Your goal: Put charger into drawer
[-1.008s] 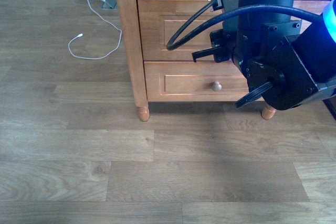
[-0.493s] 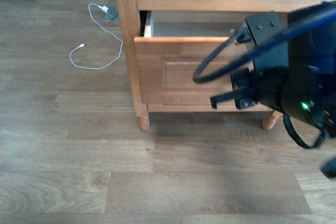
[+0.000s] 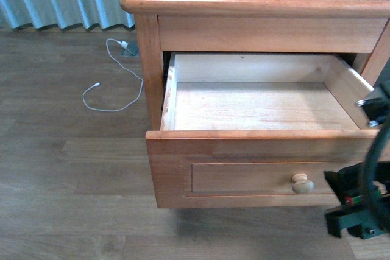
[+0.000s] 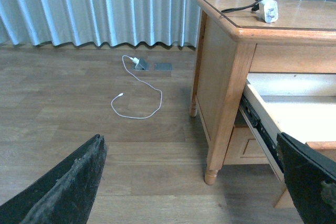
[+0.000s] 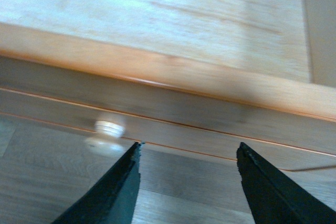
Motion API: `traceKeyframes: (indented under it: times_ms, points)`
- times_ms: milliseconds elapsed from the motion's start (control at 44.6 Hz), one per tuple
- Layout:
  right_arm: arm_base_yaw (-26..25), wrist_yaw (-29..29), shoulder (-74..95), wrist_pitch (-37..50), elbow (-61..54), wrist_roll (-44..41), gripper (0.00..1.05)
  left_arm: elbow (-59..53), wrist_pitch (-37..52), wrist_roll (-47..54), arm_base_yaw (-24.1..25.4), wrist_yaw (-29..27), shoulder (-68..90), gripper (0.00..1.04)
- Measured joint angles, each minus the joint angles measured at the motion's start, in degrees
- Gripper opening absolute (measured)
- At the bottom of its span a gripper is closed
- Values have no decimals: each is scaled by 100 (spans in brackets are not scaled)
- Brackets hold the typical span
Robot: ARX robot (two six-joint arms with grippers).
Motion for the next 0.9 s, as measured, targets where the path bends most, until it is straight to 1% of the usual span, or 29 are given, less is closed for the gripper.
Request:
traceKeyframes:
  times_ms: [45, 67, 157, 224, 246, 314, 381, 448, 493, 560, 605, 649, 739, 829, 873, 896]
  points:
    - [-98, 4, -387, -225, -76, 72, 65, 0, 0, 0, 0, 0, 0, 99]
    - [-114, -13, -527, -313, -116, 92, 68, 0, 0, 0, 0, 0, 0, 99]
    - [-219, -249, -1460, -916, -295, 223, 88, 0, 0, 0, 0, 0, 0, 99]
    - [-350, -256, -2046, -1119, -363, 227, 98, 0, 0, 0, 0, 0, 0, 99]
    - [-413, -258, -2253, -1189, -378, 240, 98, 0, 0, 0, 0, 0, 0, 99]
    - [-640, -313, -2879, -1434, -413, 240, 96, 0, 0, 0, 0, 2, 0, 99]
    - [-894, -437, -3471, -1742, -428, 264, 96, 0, 0, 0, 0, 0, 0, 99]
    - [-1191, -664, -4048, -2129, -435, 289, 96, 0, 0, 0, 0, 0, 0, 99]
    - [-1523, -903, -4531, -2476, -452, 313, 96, 0, 0, 0, 0, 2, 0, 99]
    - [-2052, -1281, -5187, -2905, -501, 315, 96, 0, 0, 0, 0, 0, 0, 99]
    - [-2494, -1668, -5569, -3154, -511, 372, 96, 0, 0, 0, 0, 0, 0, 99]
    - [-2815, -1978, -5799, -3296, -516, 404, 96, 0, 0, 0, 0, 0, 0, 99]
    - [-3418, -2496, -6146, -3501, -549, 472, 96, 0, 0, 0, 0, 0, 0, 99]
    - [-4146, -3254, -6443, -3654, -632, 592, 96, 0, 0, 0, 0, 0, 0, 99]
    - [-4684, -3755, -6585, -3654, -745, 680, 96, 0, 0, 0, 0, 0, 0, 99]
    - [-4852, -3871, -6620, -3624, -798, 691, 96, 0, 0, 0, 0, 0, 0, 99]
